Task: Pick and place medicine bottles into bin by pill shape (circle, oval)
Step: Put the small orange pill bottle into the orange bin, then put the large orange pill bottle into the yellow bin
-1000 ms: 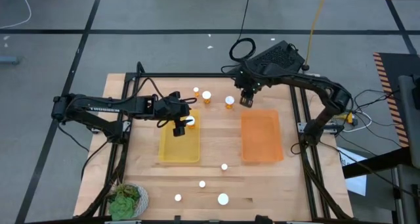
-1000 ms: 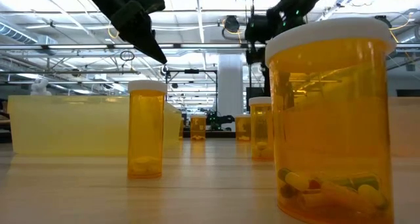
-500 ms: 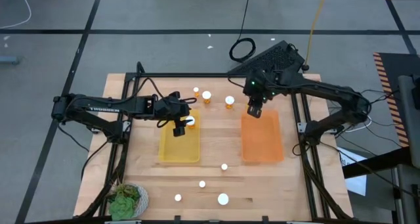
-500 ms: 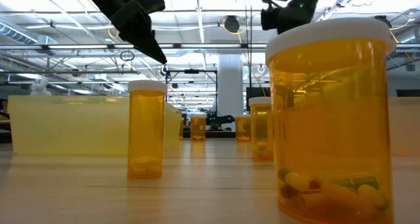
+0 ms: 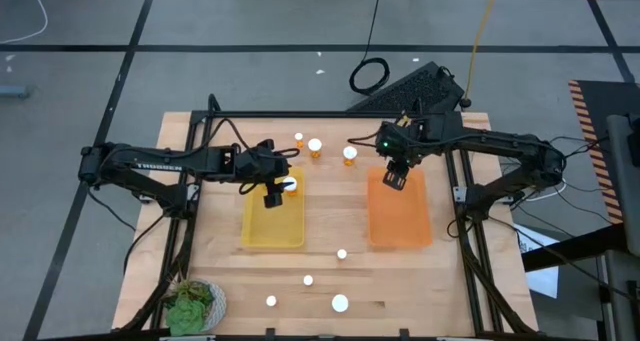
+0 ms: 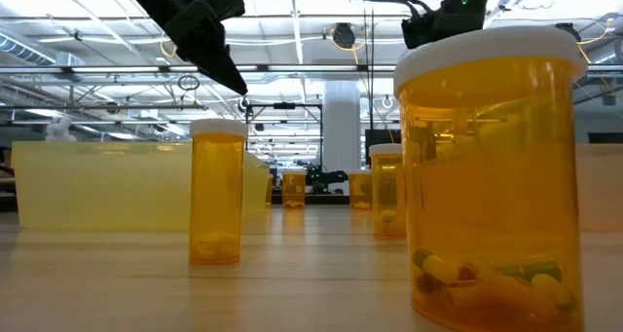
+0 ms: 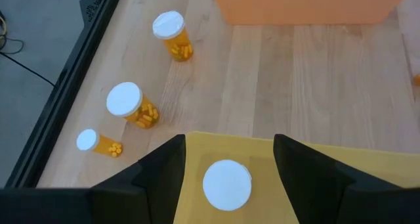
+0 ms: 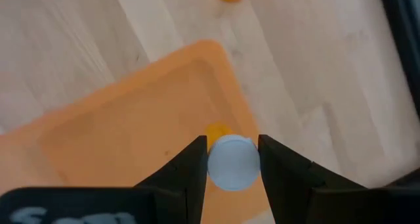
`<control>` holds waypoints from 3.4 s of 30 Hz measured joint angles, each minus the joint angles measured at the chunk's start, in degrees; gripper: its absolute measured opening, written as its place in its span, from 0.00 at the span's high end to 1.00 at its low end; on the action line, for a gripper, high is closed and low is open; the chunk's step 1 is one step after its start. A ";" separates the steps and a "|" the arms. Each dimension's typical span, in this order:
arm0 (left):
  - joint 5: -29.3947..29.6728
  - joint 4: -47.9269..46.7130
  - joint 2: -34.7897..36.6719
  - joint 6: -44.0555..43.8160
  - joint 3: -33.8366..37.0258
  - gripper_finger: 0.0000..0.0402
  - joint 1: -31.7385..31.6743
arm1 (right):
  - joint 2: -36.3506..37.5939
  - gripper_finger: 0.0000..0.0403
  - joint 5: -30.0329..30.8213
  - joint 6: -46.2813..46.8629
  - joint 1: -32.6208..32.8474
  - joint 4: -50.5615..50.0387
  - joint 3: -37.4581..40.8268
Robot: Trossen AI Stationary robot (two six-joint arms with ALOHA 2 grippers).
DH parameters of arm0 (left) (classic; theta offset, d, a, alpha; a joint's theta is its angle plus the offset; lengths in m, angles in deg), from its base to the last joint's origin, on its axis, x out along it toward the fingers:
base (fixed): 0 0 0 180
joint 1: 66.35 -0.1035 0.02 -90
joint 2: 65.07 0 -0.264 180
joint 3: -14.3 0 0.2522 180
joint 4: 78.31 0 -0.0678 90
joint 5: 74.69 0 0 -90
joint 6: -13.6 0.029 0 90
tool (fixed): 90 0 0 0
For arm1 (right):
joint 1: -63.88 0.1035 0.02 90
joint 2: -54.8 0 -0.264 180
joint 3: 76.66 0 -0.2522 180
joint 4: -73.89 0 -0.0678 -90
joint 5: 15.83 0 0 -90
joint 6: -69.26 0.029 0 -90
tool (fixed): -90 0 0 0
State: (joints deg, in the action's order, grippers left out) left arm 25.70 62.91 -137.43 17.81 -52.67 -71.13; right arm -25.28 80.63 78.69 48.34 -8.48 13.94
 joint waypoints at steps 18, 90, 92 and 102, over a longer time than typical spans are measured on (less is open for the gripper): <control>0.00 0.20 0.00 0.02 0.00 0.42 -0.02 | 8.58 0.70 1.05 6.43 0.27 14.33 24.54; 1.74 -2.26 -11.16 0.97 -8.53 0.42 -7.46 | 21.35 0.50 19.19 -0.97 26.98 50.80 35.15; 1.55 -4.97 -14.63 2.97 -12.65 0.42 -8.12 | 21.38 0.50 19.23 -2.33 26.85 50.83 35.15; 2.94 -11.11 -22.91 11.75 -25.38 0.42 -8.26 | 22.42 0.50 19.02 -3.62 27.66 50.18 35.15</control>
State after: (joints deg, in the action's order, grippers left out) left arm 28.64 51.80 -160.34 29.57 -78.05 -79.39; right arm -2.85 99.64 75.06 76.00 41.69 49.09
